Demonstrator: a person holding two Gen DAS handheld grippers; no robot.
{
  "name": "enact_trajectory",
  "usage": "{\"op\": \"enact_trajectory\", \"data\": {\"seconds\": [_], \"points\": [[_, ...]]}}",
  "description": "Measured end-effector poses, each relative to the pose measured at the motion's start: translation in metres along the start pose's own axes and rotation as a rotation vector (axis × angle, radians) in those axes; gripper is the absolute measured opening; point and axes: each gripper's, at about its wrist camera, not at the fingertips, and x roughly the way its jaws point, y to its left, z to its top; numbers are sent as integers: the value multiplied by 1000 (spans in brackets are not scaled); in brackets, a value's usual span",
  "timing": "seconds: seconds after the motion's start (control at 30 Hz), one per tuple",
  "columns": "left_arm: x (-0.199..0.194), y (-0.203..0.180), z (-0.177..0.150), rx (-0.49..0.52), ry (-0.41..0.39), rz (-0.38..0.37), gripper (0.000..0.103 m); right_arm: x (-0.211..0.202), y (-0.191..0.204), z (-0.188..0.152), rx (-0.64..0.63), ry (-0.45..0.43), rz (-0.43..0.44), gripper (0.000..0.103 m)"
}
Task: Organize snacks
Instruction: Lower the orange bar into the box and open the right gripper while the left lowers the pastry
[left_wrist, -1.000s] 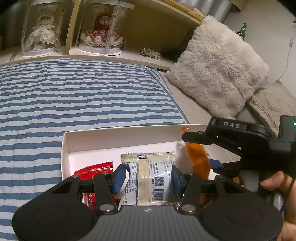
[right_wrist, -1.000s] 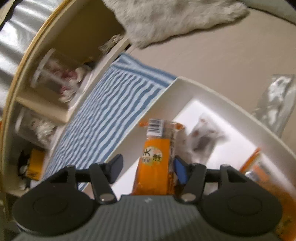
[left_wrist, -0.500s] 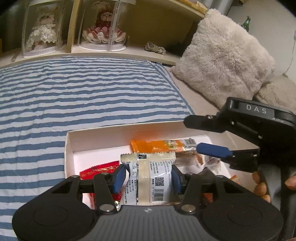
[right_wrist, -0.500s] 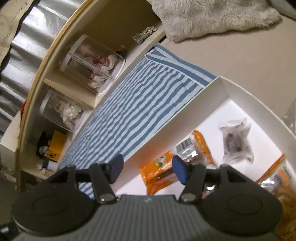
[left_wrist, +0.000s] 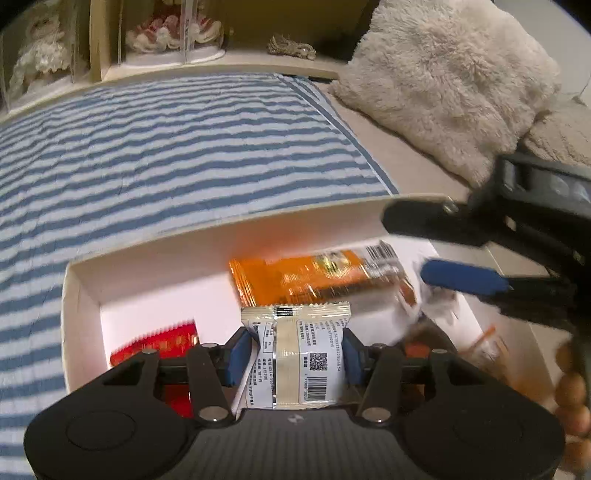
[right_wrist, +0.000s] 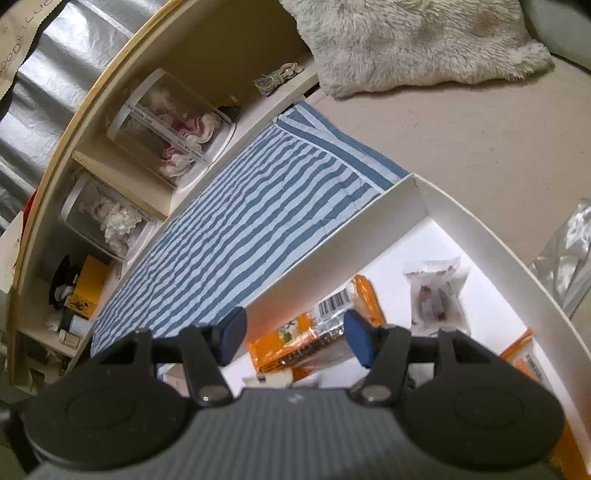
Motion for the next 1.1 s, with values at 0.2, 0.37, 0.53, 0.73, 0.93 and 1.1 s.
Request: {"op": "enact_trajectory", "data": {"seconds": [0.2,0.37,0.53,0.73,0.93,1.1], "points": [[6,0,-2,7,-21,-8,53,-6,-3,-5,6,-7,-7,66],[-5,-2,-14,3,6,-8,53,-14,-2,-13,26,-15,-13,66],[-15,-1,-25,-23,58,-26,53,-26,-1,-18,37,-26,-7,66],[-24,2,-17,-54,14,4,53,-34,3,-23,-13,-25,-31,66],[-24,0,-6,-61,-31,43,66,-36,6,-26,-86,-11,-77,66],[-29,-2,-8,-40,-31,53,81,-39,8,-27,-137,-7,-110,69]]}}
